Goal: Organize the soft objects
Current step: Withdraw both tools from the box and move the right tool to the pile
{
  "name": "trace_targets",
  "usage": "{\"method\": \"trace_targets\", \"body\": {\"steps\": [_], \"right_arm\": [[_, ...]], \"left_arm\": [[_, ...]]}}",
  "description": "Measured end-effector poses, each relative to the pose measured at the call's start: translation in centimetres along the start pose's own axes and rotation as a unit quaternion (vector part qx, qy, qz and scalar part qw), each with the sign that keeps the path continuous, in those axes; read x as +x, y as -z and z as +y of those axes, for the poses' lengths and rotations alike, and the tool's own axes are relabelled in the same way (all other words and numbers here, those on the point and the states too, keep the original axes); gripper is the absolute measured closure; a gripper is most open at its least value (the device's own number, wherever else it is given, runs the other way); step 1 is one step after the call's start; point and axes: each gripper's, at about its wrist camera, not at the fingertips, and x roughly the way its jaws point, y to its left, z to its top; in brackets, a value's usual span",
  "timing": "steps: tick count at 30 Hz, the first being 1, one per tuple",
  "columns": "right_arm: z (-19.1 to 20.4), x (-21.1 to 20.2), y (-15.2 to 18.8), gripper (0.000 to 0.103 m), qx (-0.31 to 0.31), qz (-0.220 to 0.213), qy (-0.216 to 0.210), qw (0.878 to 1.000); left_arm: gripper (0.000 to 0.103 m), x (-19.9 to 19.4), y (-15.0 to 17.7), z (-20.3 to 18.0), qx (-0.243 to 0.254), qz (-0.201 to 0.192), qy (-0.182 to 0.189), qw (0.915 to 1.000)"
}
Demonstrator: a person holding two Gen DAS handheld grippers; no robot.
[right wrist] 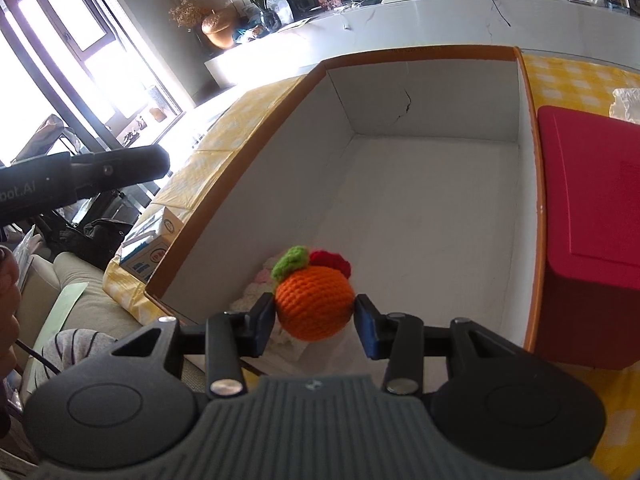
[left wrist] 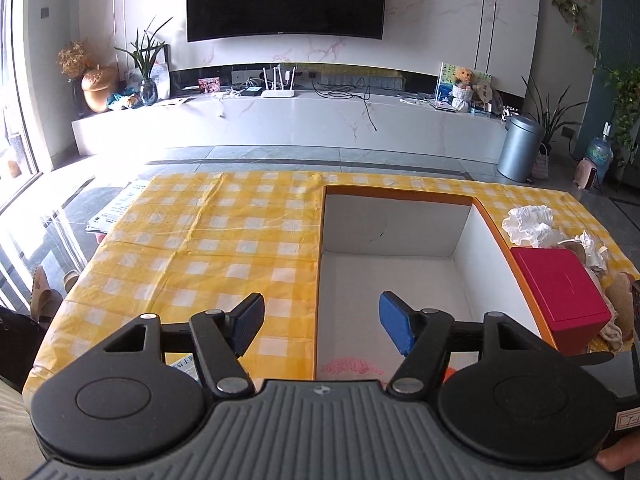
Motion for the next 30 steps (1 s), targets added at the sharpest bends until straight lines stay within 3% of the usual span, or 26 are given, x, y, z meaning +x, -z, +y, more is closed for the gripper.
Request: {"method": "trace_targets", "body": {"steps": [2,6,11,13,21,30], "right_arm": [[0.2,-0.2,0.0,0.054,-0.003,0.001,-0.003,1.000],[0.6,-1.0,0.5,0.031,0.002,-0.010,-0.028,1.000],[0.9,-3.2,0.5,0.027,0.001,-0.042,-0.037,0.998],[0.8,-4.4,0.6,0.012,0.000,-0.061,-0.042,0.997],[-0.4,-8.1,0.8,0.009,0.009,-0.117,-0.024,0.993],[-1.2,-11.3,1.4,0.005,0.012,-0.164,0.039,0.986]], "left_arm": [[0.025,-0.1,0.0,0.1,-0.001,-0.001,0.000,1.0000],[0.025,-0.3,0.0,0.1,-0.004,-0.005,0.003,1.0000],[0.025,-0.6,0.1,-0.4,-0.003,-0.008,0.011,0.9999],[0.025,-0.7,0.0,-0.7,0.003,-0.009,0.011,0.9999],[0.025,-1.6,0.1,-1.6,0.005,-0.019,0.021,0.9996],[0.025,-3.2,-0.2,-2.6,0.002,-0.041,0.039,0.9984]]}}
